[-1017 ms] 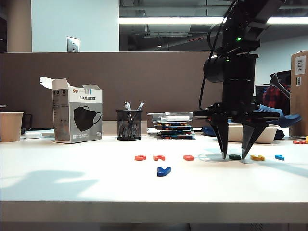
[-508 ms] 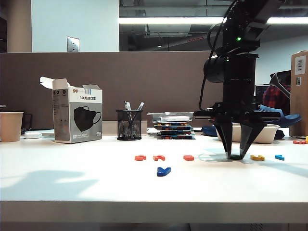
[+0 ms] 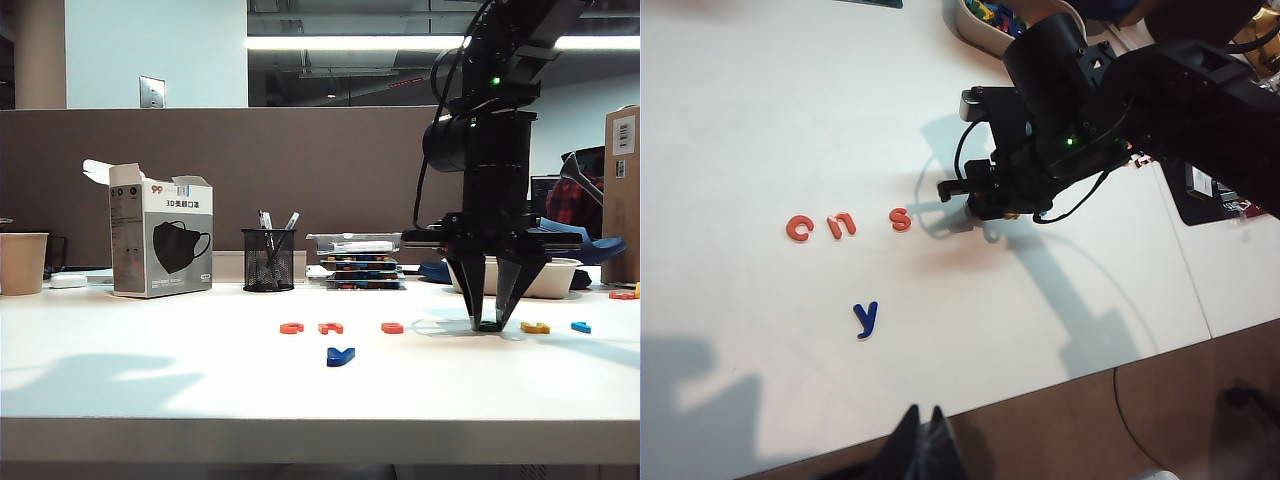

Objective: Select the appropriate letters from the row of letter magnets placed on the table to arrange into the word "yes".

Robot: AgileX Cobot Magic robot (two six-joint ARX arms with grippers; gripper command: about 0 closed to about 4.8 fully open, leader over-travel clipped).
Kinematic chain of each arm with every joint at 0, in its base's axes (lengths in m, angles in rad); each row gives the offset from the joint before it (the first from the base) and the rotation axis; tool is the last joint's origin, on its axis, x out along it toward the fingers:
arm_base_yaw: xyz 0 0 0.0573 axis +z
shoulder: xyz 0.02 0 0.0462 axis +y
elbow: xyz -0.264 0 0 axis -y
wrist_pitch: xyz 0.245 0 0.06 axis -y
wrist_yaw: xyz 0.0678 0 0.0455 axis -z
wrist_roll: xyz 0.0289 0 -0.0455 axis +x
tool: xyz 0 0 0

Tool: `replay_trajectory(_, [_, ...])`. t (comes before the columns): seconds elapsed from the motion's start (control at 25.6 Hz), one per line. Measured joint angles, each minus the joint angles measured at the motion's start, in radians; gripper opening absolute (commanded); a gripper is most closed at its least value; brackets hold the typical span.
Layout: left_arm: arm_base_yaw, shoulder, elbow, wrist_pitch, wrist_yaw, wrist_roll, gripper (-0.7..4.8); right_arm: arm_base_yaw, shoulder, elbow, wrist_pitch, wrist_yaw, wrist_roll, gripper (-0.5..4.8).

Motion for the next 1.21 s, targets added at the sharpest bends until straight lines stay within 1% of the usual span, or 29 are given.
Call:
replay_trajectory(0.55, [0.000,0.000,0.000,0.000,0.000,0.000,-0.05,0.000,-0.005,0.001,-0.004,0.000,0.000,1.03])
replay_trajectory(0.78, [0.000,0.000,0.000,0.000,0.000,0.000,-0.05,0.002,-0.072,0.003,-0.008,0.000,0.002,1.03])
replay_trajectory(0.9, [0.000,0.000,0.000,0.000,0.000,0.000,-0.05,0.005,-0.094,0.002,-0.034,-0.001,0.024,1.04])
replay_trajectory(1.02, [0.000,0.000,0.000,0.000,0.000,0.000,-0.05,0.006,-0.121,0.002,-0.050,-0.031,0.047,1.03])
replay_trajectory(1.13, [0.000,0.000,0.000,0.000,0.000,0.000,-0.05,0.007,-0.153,0.002,-0.071,-0.088,0.069,1.03])
replay_trajectory(1.21, [0.000,0.000,0.000,0.000,0.000,0.000,-0.05,0.013,-0.183,0.002,-0.099,-0.091,0.078,1.03])
